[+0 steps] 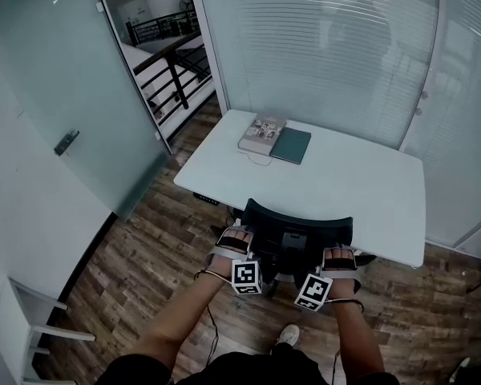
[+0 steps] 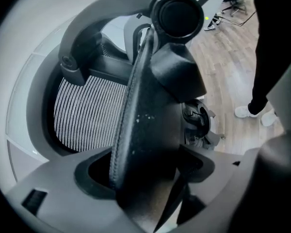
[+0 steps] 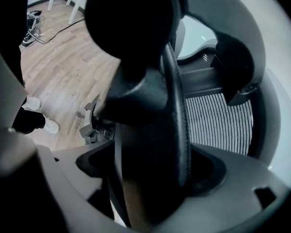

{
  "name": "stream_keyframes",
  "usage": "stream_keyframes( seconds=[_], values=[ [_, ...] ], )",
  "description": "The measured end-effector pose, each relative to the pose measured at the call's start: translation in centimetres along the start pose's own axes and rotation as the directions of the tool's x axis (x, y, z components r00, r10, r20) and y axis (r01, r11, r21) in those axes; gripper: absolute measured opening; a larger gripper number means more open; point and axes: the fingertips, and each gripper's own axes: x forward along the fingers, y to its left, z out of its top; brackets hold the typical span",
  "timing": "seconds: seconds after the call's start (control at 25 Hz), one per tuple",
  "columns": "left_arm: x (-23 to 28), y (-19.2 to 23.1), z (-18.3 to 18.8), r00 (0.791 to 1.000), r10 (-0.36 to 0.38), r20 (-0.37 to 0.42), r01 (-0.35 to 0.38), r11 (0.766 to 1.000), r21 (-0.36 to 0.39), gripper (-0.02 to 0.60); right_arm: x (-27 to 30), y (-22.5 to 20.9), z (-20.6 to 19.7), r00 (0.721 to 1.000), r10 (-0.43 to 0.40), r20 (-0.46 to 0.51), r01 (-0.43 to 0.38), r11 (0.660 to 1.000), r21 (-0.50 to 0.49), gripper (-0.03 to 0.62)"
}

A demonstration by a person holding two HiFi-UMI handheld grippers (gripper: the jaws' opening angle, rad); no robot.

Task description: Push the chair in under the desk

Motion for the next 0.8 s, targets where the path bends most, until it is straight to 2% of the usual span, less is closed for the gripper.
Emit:
stream_keyframes(
  seconds=[0.44,0.6,0.8],
  values=[
    [2.5,2.1,-0.7,1.0,-0.016,-0.004,0.016,1.0,-0.001,0.387,2.3,-1.2,0.3,0.999,0.04,0.023,-0.038,0.998,-0.047,0.453],
    [3.3,2.9,-1.6,1.0,0.004,0.009,-0.004,1.0,0.007,0.387,2.8,-1.7,1.2,1.0,0.012,0.029,-0.01,0.997,-0.077,0.449],
    [4.1,3.8,-2.5,0.999,0.023,0.039,-0.024,0.999,0.023,0.386,3.4,-2.0,1.9,1.0,0.014,-0.005,-0.015,0.998,-0.057,0.448]
  ],
)
